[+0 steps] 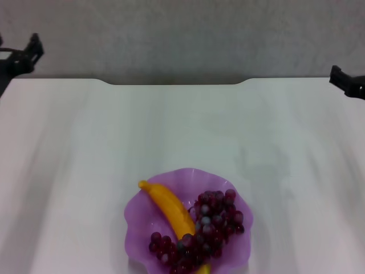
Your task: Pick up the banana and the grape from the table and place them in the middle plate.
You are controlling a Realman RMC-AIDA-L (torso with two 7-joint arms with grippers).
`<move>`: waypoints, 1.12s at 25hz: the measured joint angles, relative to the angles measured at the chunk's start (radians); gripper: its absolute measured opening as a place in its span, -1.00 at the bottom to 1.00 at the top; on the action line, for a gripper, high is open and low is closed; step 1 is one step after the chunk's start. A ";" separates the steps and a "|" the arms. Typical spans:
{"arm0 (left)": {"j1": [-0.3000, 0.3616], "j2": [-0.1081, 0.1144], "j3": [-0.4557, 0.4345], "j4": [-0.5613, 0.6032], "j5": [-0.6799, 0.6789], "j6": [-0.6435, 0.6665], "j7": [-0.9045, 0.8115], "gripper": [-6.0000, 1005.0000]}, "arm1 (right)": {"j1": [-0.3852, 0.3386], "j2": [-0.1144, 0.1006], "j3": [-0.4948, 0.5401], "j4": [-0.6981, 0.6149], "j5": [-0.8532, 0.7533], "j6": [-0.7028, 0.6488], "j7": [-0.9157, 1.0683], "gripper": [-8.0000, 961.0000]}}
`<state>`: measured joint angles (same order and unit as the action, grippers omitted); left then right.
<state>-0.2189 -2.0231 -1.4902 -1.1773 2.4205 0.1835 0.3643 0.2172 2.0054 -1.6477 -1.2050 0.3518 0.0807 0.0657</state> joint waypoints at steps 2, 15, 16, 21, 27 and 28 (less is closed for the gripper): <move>-0.004 0.011 0.000 0.031 0.003 0.030 -0.071 0.51 | 0.014 0.000 0.003 0.041 0.009 -0.039 0.001 0.80; -0.052 0.139 0.131 0.233 0.187 0.246 -0.575 0.51 | 0.027 0.001 0.013 0.122 0.012 -0.157 0.006 0.80; -0.060 0.144 0.130 0.253 0.233 0.249 -0.613 0.51 | 0.028 0.001 0.012 0.132 0.012 -0.166 0.006 0.80; -0.065 0.149 0.111 0.317 0.375 0.234 -0.681 0.51 | 0.030 -0.003 -0.012 0.164 0.010 -0.245 0.009 0.80; -0.056 0.175 0.121 0.372 0.445 0.236 -0.766 0.51 | 0.044 -0.017 -0.046 0.214 0.005 -0.281 0.015 0.80; -0.056 0.178 0.124 0.377 0.449 0.237 -0.774 0.51 | 0.048 -0.018 -0.047 0.221 0.004 -0.281 0.015 0.80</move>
<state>-0.2745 -1.8450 -1.3664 -0.7998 2.8690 0.4206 -0.4100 0.2653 1.9873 -1.6942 -0.9838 0.3561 -0.2003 0.0809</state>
